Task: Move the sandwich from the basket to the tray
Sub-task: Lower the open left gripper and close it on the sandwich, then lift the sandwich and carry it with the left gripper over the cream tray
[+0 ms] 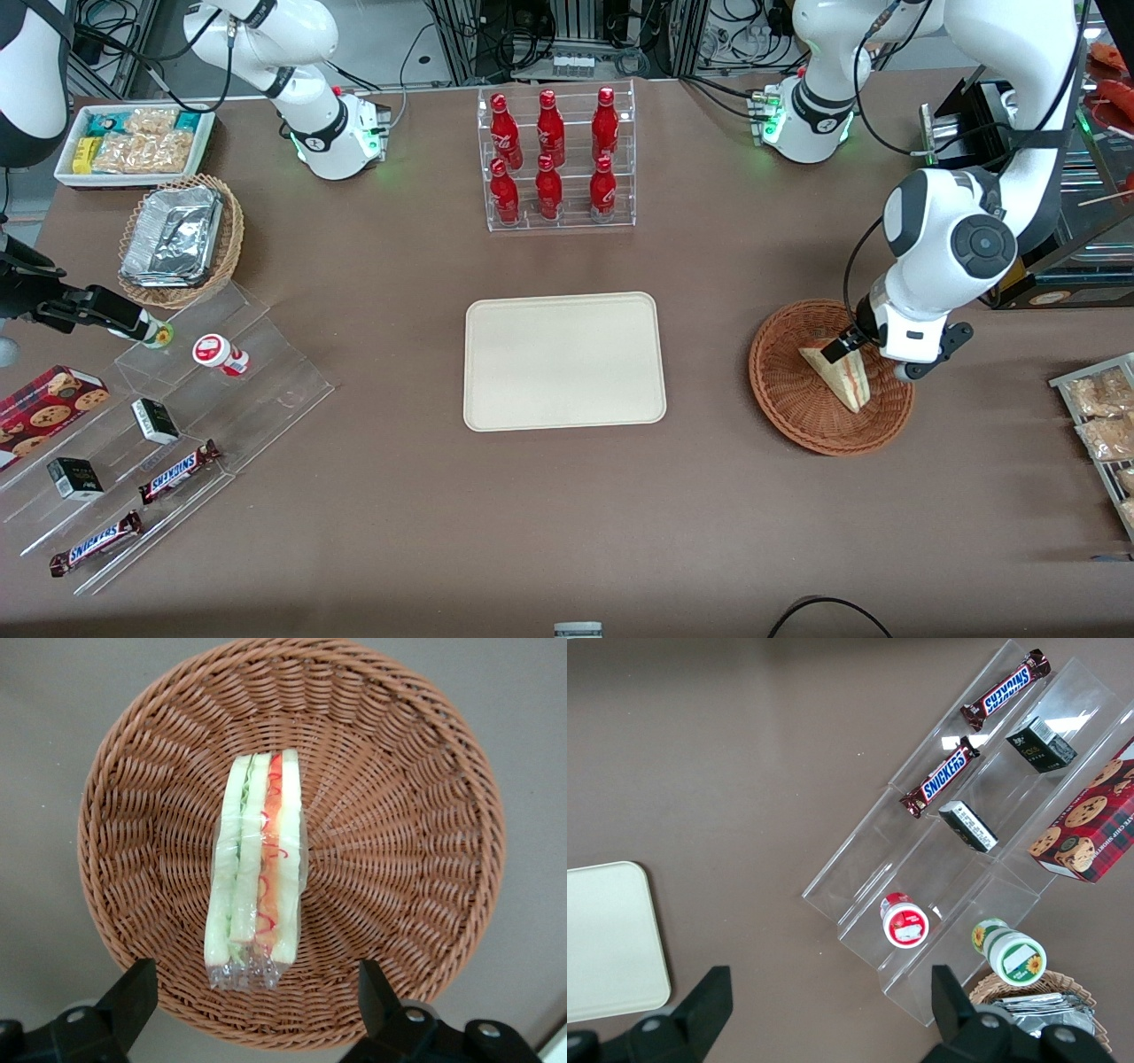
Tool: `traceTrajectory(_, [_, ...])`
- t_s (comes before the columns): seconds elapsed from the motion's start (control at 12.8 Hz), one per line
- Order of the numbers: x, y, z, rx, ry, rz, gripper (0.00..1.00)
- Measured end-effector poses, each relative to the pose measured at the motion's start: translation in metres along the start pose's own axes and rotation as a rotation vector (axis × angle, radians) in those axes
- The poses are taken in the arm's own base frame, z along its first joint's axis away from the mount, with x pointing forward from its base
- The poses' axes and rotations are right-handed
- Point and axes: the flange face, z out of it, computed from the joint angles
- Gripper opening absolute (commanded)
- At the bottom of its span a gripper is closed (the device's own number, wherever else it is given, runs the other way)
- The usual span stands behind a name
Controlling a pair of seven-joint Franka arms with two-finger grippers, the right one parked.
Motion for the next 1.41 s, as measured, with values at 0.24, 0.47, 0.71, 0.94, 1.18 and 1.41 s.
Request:
traceTrajectory(0.24, [0.002, 0.001, 0.017, 0.006, -0.013, -0.001, 1.0])
traceTrajectory(0.47, [0.004, 0.0, 0.031, 0.011, -0.024, -0.006, 1.0])
traceTrajectory(0.71, [0.013, -0.006, 0.046, 0.005, -0.019, -0.023, 1.0])
traceTrajectory(0.94, [0.014, -0.006, 0.054, 0.004, -0.02, -0.024, 0.98])
traceTrajectory(1.18, [0.014, -0.006, 0.056, 0.006, -0.023, -0.027, 0.21])
traceTrajectory(1.41, [0.014, -0.006, 0.057, 0.007, -0.025, -0.029, 0.0])
